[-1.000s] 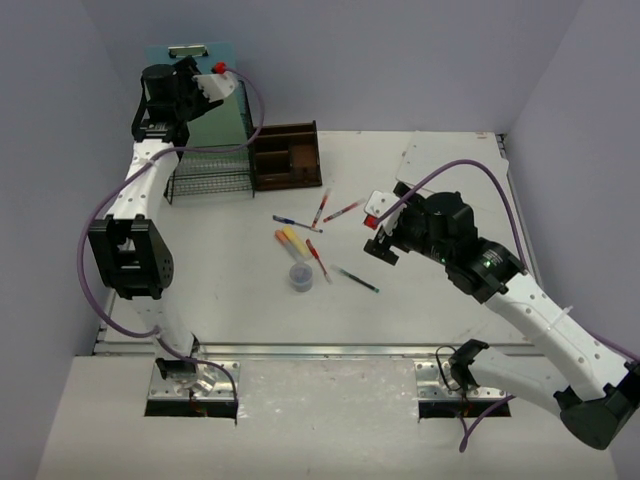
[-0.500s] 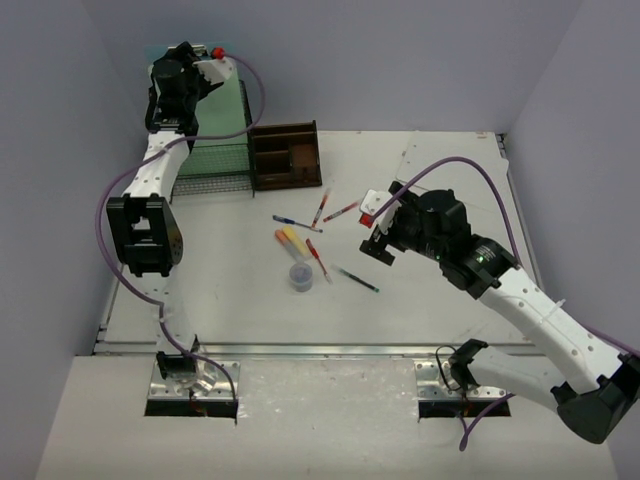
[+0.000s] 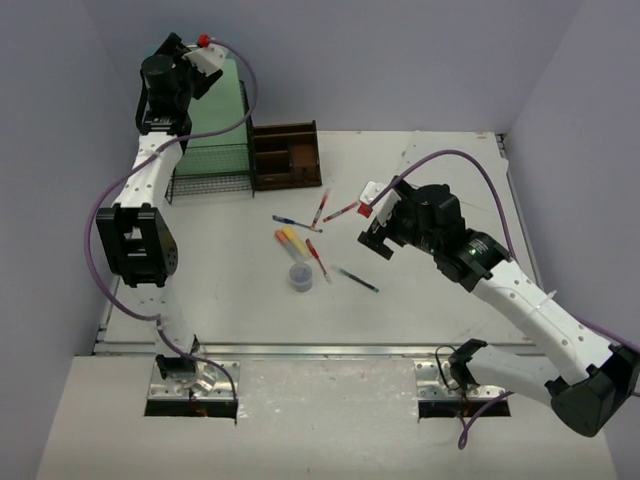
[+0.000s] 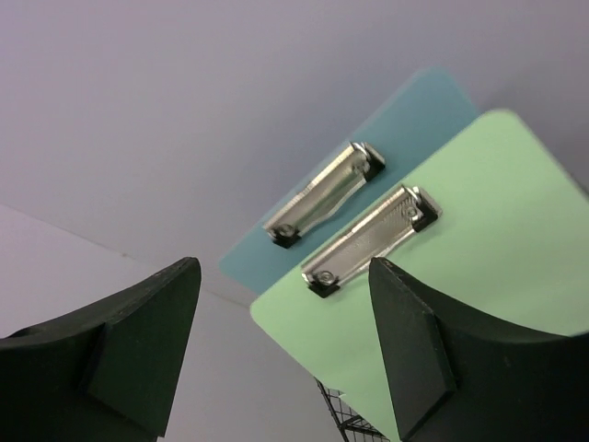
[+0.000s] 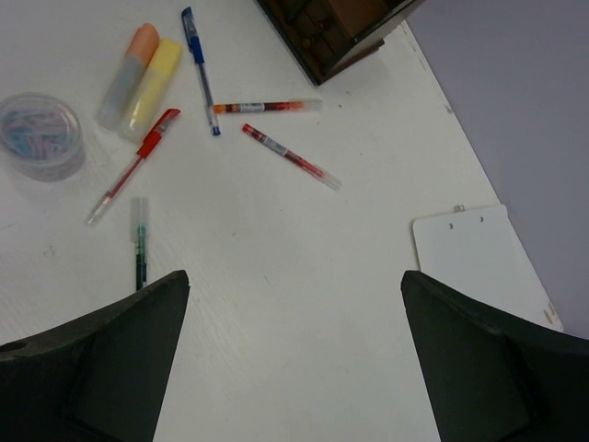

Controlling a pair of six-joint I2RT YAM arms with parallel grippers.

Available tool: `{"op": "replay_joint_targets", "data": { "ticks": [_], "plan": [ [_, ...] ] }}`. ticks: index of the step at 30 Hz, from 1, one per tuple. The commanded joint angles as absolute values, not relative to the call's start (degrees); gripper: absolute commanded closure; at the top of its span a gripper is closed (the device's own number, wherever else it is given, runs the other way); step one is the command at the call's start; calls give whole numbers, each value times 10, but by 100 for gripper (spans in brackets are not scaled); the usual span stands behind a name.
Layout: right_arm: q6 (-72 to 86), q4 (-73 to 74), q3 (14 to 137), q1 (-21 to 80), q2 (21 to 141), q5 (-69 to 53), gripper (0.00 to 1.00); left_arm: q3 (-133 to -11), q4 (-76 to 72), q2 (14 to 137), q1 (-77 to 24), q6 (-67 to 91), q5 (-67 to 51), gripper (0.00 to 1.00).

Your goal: Organize the desk

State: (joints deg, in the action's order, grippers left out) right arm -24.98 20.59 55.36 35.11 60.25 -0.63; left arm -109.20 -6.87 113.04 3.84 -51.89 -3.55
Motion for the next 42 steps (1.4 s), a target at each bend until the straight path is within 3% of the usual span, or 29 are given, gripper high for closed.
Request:
{"op": "replay_joint_targets", "data": {
  "ticks": [1, 7, 12, 20, 42],
  "plan": [
    [-195, 171, 595, 313, 642, 61, 4, -1050, -55, 953, 41, -397, -122, 25],
    [-185, 142, 642, 217, 766, 118, 13, -933, -1, 805, 40, -309, -173, 20],
    [-328, -78, 588, 203, 885, 192, 14, -845, 54, 706, 39, -270, -179, 20],
    [-465, -230, 621, 204, 1077, 211, 17, -797, 110, 681, 40, -246, -178, 20],
    [-604, -246, 793, 172, 1378, 219, 19, -754, 64, 688, 40, -215, -197, 18]
  ]
}}
